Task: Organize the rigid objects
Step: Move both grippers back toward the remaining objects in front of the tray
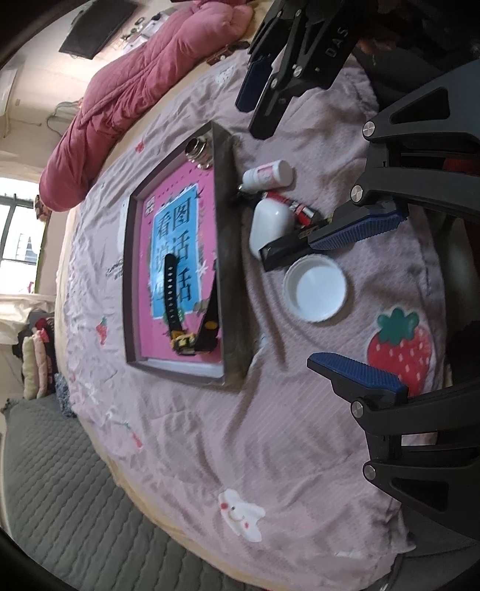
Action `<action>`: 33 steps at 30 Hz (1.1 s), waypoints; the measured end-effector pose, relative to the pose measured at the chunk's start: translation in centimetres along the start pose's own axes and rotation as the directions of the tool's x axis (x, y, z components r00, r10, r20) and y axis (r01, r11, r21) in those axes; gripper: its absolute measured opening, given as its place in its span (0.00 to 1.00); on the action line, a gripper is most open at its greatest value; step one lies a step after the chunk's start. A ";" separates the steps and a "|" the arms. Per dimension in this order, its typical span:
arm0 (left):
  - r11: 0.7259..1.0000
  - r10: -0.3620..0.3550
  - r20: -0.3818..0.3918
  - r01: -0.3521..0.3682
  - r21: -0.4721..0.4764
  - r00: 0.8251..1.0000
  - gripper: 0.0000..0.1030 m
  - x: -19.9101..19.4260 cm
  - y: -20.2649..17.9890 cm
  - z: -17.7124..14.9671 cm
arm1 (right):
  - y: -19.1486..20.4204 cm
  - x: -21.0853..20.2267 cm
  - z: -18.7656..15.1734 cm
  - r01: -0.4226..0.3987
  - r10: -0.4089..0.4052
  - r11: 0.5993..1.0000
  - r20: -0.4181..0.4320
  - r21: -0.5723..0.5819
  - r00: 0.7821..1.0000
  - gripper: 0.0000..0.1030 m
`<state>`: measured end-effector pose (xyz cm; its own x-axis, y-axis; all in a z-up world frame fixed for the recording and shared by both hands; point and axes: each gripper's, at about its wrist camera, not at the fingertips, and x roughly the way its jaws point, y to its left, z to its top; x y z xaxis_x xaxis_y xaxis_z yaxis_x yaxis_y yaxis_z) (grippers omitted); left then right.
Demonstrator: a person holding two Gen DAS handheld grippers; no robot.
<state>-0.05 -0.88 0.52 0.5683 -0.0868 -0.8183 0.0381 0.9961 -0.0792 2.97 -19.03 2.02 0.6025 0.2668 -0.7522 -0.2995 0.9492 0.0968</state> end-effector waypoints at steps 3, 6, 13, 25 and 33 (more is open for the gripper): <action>1.000 0.000 -0.013 0.000 0.013 1.000 0.58 0.1 -0.3 -0.4 | 0.0 0.0 0.0 0.000 0.000 1.000 -0.004 0.000 1.000 0.50; 1.000 0.011 -0.036 -0.010 0.013 0.999 0.58 0.7 -0.2 -0.6 | 0.1 0.0 0.0 -0.001 0.001 1.000 -0.006 -0.001 1.000 0.50; 1.000 0.011 -0.064 -0.010 0.024 0.998 0.58 1.4 -0.4 -1.0 | 0.2 0.2 -0.3 -0.008 0.008 1.000 -0.020 -0.002 1.000 0.50; 1.000 0.001 -0.105 0.001 0.023 0.994 0.58 2.6 -0.3 -1.3 | 0.2 1.3 -1.2 -0.016 0.015 1.000 -0.067 -0.003 0.998 0.50; 1.000 -0.001 -0.117 0.004 0.024 0.993 0.58 3.4 -0.2 -1.3 | 0.4 2.5 -1.9 -0.016 0.012 0.999 -0.090 -0.050 0.996 0.50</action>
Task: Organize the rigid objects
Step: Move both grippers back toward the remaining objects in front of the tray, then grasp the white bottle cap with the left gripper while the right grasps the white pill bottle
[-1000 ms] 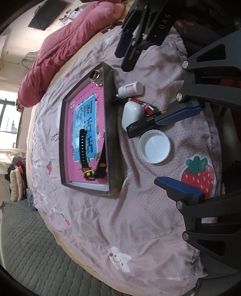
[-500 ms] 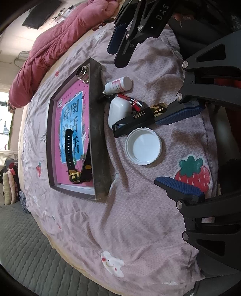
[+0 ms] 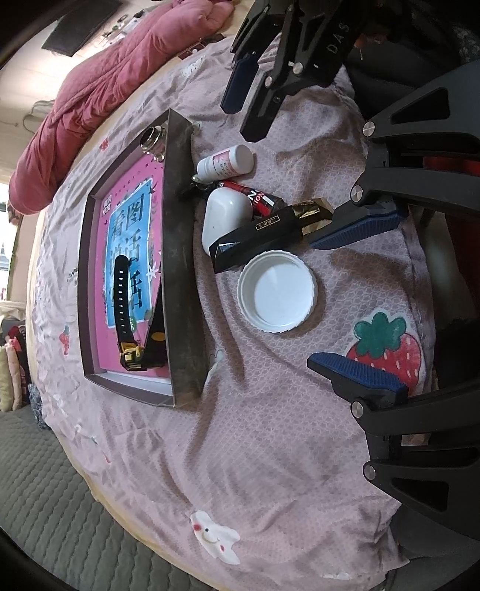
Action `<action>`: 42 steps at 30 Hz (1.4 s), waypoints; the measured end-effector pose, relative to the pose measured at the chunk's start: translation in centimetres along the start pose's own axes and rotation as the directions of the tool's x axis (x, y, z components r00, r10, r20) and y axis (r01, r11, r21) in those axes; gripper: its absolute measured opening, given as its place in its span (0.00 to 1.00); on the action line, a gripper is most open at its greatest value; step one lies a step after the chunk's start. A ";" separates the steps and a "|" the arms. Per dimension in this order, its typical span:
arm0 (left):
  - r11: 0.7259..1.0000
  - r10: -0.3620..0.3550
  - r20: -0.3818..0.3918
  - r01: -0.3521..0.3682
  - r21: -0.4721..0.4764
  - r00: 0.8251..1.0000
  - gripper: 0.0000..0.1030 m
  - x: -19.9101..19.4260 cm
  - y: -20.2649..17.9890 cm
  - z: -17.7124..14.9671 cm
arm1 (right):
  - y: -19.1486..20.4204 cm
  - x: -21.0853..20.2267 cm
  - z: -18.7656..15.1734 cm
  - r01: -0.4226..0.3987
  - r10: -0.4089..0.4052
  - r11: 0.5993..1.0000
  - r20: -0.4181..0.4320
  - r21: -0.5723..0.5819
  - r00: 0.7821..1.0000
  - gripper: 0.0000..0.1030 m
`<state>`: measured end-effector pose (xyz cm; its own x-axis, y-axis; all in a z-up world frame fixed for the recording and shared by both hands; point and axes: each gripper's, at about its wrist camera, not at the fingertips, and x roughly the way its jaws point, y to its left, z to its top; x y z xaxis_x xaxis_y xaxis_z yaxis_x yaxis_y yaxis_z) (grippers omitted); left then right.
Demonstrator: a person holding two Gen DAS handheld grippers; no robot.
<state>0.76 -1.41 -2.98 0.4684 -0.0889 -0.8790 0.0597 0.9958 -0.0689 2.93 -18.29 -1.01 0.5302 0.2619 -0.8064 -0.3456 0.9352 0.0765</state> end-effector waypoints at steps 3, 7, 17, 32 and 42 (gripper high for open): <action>1.000 -0.001 -0.005 0.001 -0.007 1.000 0.58 0.4 0.2 0.0 | -0.1 0.6 -0.2 0.007 -0.007 1.000 -0.006 -0.017 1.000 0.50; 1.000 -0.002 -0.010 0.002 -0.006 1.000 0.58 0.8 0.3 0.1 | -0.5 1.3 -0.1 -0.001 0.001 1.000 -0.006 -0.015 1.000 0.50; 1.000 -0.002 -0.015 0.002 0.000 1.000 0.58 1.6 0.1 0.2 | -1.4 3.4 0.2 -0.029 0.029 0.999 -0.018 -0.045 0.999 0.52; 1.000 0.010 -0.006 -0.010 0.012 1.000 0.58 2.7 0.0 0.8 | -2.9 4.9 1.3 -0.057 0.057 0.998 0.008 -0.013 0.998 0.53; 1.000 0.012 0.014 -0.012 0.006 1.000 0.58 3.3 0.4 1.4 | -3.4 5.6 1.9 -0.078 0.078 0.997 0.017 -0.005 0.997 0.53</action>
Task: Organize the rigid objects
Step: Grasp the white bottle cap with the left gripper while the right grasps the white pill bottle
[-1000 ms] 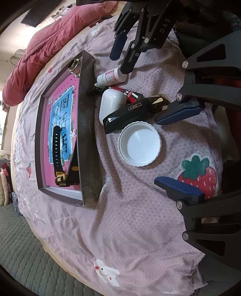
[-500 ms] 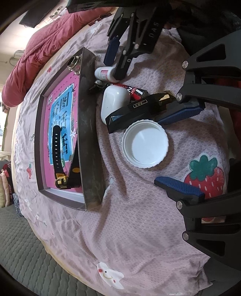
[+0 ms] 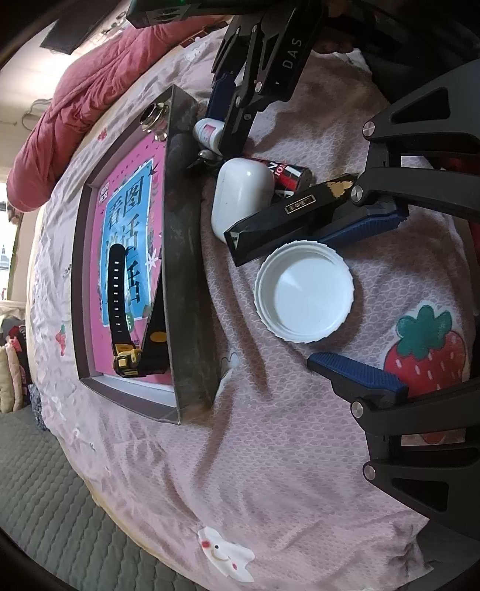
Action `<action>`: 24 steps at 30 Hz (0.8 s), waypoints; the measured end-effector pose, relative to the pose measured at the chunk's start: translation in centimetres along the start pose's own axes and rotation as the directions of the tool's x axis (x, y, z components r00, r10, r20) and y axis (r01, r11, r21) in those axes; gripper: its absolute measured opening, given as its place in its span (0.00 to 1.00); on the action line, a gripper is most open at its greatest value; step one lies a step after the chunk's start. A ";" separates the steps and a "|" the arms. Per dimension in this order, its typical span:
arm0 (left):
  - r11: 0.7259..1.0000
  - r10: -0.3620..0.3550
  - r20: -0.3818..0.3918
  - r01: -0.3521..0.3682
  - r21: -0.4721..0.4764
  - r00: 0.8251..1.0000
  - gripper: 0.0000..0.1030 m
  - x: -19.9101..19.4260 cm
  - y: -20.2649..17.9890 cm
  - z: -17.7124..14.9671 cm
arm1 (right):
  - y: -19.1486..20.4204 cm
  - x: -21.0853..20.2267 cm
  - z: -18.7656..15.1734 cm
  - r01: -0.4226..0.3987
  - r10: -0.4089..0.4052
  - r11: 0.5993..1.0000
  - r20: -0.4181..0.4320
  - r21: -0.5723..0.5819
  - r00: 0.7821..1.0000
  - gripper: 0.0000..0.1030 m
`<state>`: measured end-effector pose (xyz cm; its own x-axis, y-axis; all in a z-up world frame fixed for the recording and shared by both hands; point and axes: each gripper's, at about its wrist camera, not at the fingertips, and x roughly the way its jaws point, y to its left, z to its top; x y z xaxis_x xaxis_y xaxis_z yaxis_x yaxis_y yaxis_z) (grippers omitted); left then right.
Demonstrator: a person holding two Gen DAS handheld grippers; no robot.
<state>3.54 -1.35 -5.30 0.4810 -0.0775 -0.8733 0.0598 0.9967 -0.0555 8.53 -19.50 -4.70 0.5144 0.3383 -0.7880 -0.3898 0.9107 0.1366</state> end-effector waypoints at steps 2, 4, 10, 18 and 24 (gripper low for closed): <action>1.000 0.003 0.007 -0.003 0.000 1.000 0.58 0.1 0.1 0.1 | -0.2 0.0 0.1 -0.011 0.011 1.000 0.003 0.013 1.000 0.53; 1.000 0.000 0.011 0.000 -0.004 1.000 0.58 0.2 0.2 0.2 | -0.4 0.2 0.1 -0.020 0.020 1.000 0.003 0.021 1.000 0.53; 1.000 -0.013 0.025 0.014 -0.018 1.000 0.58 0.4 0.5 0.3 | -0.3 0.2 0.1 -0.032 0.032 0.999 0.012 0.009 0.999 0.47; 0.999 -0.039 0.039 0.040 -0.032 0.998 0.58 0.5 0.9 0.6 | -0.6 0.0 0.1 -0.049 0.048 0.998 0.025 0.028 0.999 0.46; 0.999 -0.043 0.047 0.045 -0.032 0.998 0.51 0.5 1.0 0.7 | -0.7 -0.3 0.0 -0.060 0.058 0.997 0.034 0.039 0.998 0.46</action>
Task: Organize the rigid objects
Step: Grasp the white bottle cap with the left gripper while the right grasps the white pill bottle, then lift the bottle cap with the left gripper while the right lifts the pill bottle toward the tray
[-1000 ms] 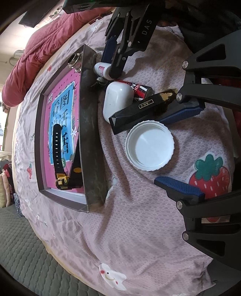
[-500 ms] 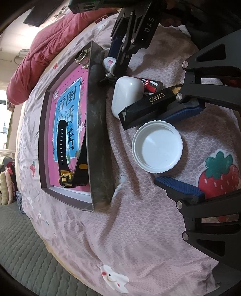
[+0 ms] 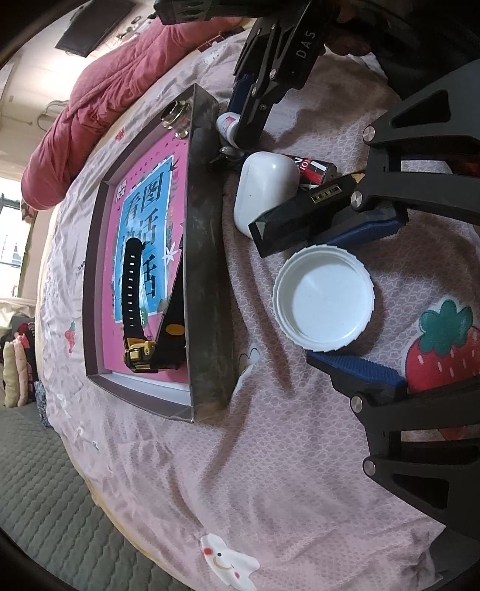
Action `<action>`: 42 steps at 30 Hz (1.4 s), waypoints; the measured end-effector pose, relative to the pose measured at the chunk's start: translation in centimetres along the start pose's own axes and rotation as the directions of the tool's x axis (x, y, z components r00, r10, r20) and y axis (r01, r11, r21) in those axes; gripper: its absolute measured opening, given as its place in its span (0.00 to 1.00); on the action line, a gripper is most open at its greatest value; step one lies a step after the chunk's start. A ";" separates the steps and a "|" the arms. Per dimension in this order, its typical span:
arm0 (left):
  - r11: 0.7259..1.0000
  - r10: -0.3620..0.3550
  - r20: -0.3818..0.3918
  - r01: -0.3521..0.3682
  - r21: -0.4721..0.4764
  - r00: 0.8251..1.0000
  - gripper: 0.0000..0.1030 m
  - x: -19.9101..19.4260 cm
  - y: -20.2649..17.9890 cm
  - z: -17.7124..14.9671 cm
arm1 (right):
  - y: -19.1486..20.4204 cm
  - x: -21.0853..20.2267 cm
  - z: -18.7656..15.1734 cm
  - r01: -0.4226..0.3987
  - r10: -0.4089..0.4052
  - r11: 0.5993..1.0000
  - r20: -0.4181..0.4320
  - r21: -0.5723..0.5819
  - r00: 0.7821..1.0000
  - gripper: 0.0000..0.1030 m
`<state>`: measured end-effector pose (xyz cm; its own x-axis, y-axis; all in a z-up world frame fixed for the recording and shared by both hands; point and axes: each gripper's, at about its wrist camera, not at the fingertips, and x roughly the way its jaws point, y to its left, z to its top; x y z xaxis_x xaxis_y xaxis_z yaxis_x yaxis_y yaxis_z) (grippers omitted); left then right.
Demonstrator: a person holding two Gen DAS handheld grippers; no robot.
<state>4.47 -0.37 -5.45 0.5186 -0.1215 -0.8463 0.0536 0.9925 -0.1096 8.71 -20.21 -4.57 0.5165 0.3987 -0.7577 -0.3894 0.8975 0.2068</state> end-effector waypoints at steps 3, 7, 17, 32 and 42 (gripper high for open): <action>1.000 -0.012 0.002 0.012 -0.011 1.000 0.50 -0.1 0.3 0.1 | -0.1 -0.1 -0.1 -0.001 0.001 1.000 0.002 0.002 1.000 0.46; 1.000 -0.017 0.008 0.017 -0.015 1.000 0.50 -0.1 0.4 0.2 | 0.0 -0.2 -0.1 -0.001 0.001 1.000 0.006 0.002 1.000 0.46; 0.998 -0.030 0.050 0.032 -0.049 0.998 0.50 -0.9 1.2 0.6 | 0.1 -1.0 -0.2 -0.004 0.004 1.000 0.020 0.006 1.000 0.46; 1.000 -0.001 0.148 0.003 -0.015 0.989 0.50 -3.3 1.0 0.8 | 0.5 -3.1 -0.1 0.006 -0.007 1.000 0.070 0.016 0.998 0.46; 1.000 0.023 0.178 -0.019 -0.025 0.984 0.50 -4.0 1.6 1.1 | -0.6 -4.7 0.4 0.013 -0.022 0.997 0.122 0.070 0.992 0.46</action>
<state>3.39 1.77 -1.64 0.6632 -0.0942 -0.7425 0.0225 0.9941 -0.1060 6.82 -22.50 -0.91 0.6141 0.3993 -0.6808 -0.3283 0.9136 0.2398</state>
